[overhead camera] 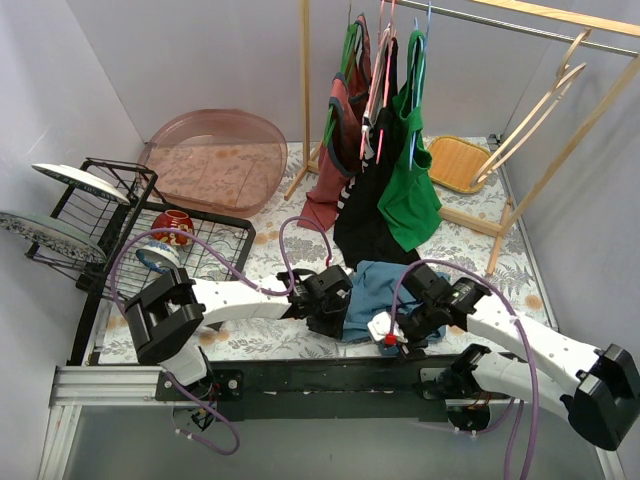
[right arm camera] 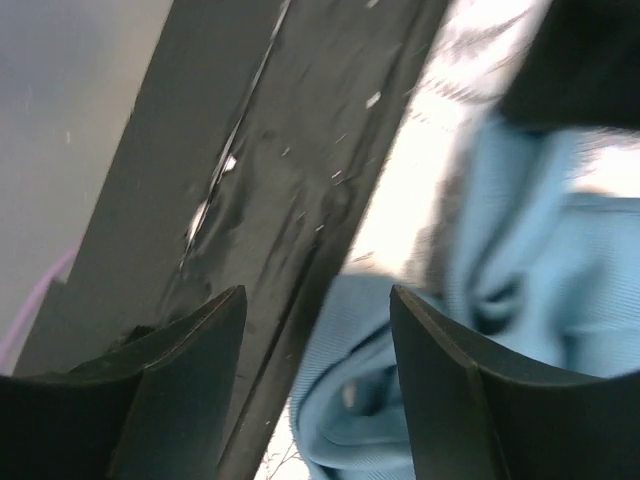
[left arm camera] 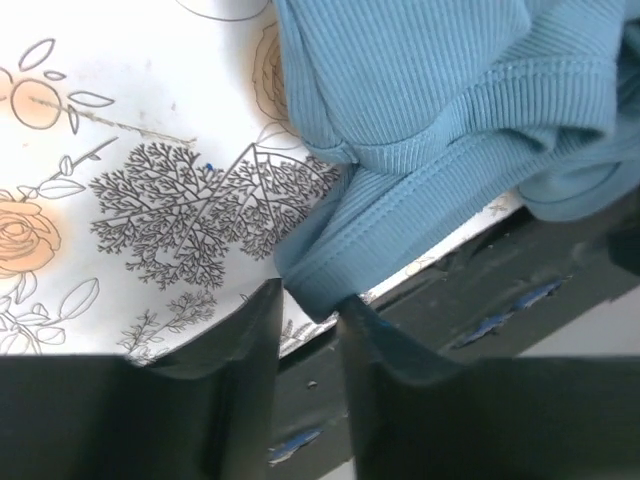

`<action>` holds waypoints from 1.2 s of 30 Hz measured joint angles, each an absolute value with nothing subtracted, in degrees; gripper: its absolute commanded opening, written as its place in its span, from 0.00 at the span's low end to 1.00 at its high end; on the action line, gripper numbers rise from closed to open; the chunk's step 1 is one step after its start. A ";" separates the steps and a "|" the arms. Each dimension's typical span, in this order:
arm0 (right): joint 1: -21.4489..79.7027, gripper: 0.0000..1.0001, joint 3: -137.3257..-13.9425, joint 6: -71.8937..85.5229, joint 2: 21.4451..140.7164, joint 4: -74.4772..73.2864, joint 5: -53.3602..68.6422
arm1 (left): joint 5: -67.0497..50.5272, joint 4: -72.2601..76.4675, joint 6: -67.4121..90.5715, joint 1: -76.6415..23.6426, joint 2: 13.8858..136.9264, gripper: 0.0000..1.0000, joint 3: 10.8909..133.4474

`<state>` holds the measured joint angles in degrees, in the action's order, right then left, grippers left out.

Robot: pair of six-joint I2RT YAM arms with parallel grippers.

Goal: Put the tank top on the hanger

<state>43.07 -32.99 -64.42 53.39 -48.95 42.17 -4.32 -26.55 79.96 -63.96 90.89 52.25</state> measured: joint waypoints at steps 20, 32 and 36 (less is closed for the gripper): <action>48.16 0.01 -31.05 -58.50 53.58 -41.23 19.79 | -10.13 -23.81 80.99 -46.46 70.00 0.03 41.25; 25.80 0.01 -51.90 -56.49 38.26 -47.03 21.39 | -20.18 -33.76 75.88 -29.98 55.40 0.00 50.48; 21.71 0.01 -55.46 -54.94 37.87 -48.77 21.37 | -23.24 -36.05 75.22 -27.38 53.87 0.00 57.32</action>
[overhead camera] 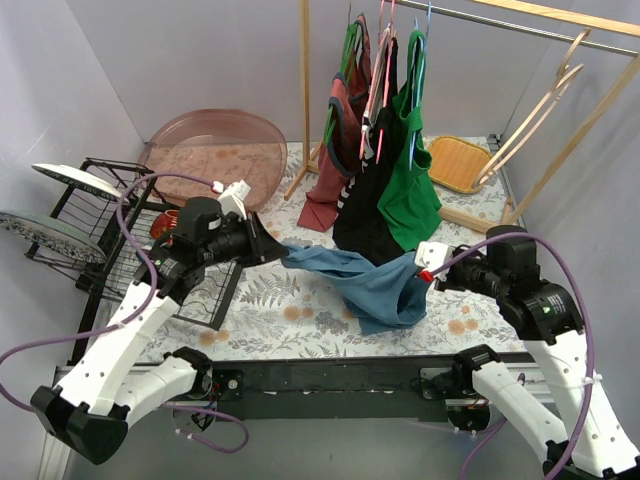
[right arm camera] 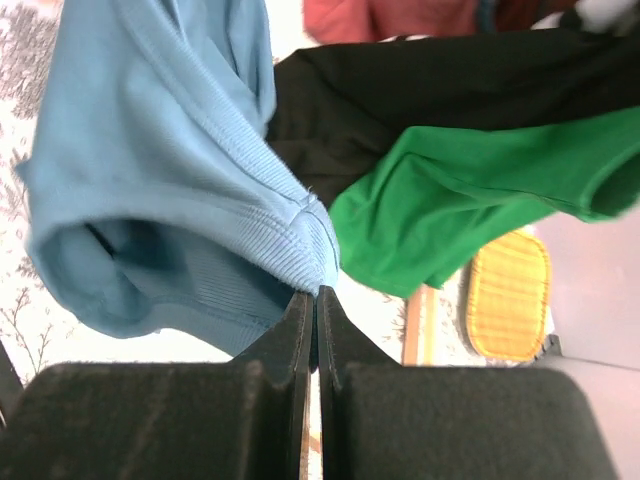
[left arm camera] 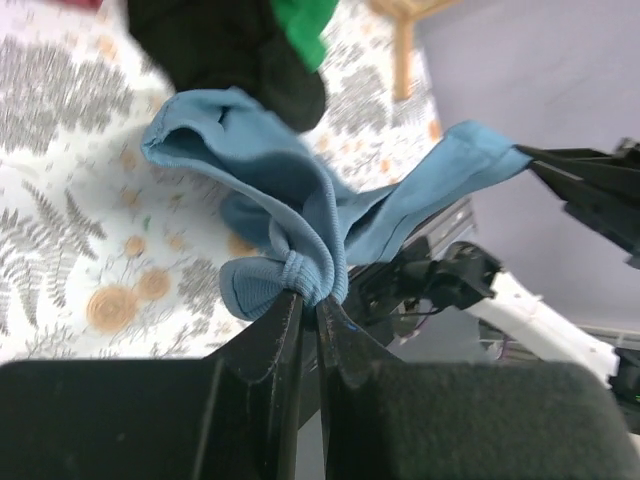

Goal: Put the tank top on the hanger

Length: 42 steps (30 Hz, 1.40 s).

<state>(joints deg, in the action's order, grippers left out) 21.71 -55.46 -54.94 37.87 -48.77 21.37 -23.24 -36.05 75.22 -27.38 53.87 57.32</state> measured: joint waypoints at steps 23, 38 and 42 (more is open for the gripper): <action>19.05 0.48 -49.19 -55.44 37.95 -57.23 23.97 | -35.90 -24.60 80.84 -26.13 51.77 0.84 38.13; 4.40 0.64 -83.26 -25.56 45.32 -51.48 31.79 | -31.33 -32.47 68.55 -25.98 44.56 0.91 49.52; 1.61 0.87 -90.85 -14.90 48.14 -47.79 31.07 | -30.33 -32.58 68.58 -25.98 42.78 0.91 49.45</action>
<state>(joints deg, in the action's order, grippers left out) 1.61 -90.85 -14.90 48.14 -47.79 31.07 -30.33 -32.58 68.58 -25.98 42.78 49.45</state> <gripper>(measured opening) 0.675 0.907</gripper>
